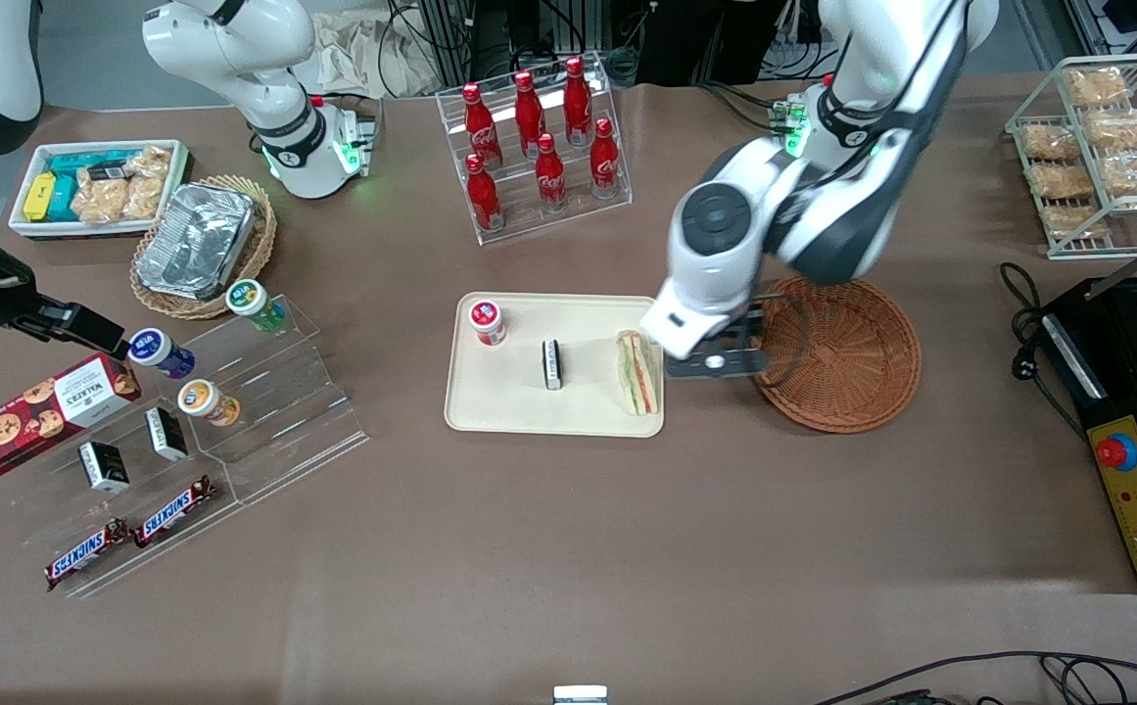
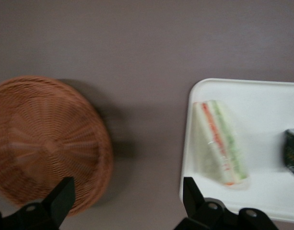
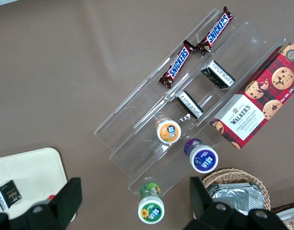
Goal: Place sandwich from basket to tray
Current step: 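Raise the left gripper away from the sandwich on the tray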
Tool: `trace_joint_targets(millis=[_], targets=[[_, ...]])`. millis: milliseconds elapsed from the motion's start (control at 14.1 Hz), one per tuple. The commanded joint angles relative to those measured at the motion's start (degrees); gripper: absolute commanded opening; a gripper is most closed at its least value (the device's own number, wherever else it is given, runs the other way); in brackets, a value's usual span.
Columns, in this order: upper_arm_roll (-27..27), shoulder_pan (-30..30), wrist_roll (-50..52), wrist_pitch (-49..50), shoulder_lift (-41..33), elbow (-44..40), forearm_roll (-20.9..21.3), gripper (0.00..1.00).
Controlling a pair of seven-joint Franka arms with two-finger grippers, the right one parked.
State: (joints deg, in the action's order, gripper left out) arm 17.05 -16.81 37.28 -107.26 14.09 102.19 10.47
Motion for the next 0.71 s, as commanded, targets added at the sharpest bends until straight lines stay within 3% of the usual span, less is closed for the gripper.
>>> trace_joint_targets(millis=[0,213,638], targets=[[0.6,6.1,-8.5,6.3,-6.8,1.2,-0.8,1.0],[0.4,12.8,-16.3,11.7,-11.4,1.1,-2.8,1.0],[0.3,22.8,-18.3,16.9,-14.9,0.6,-2.4,1.0]])
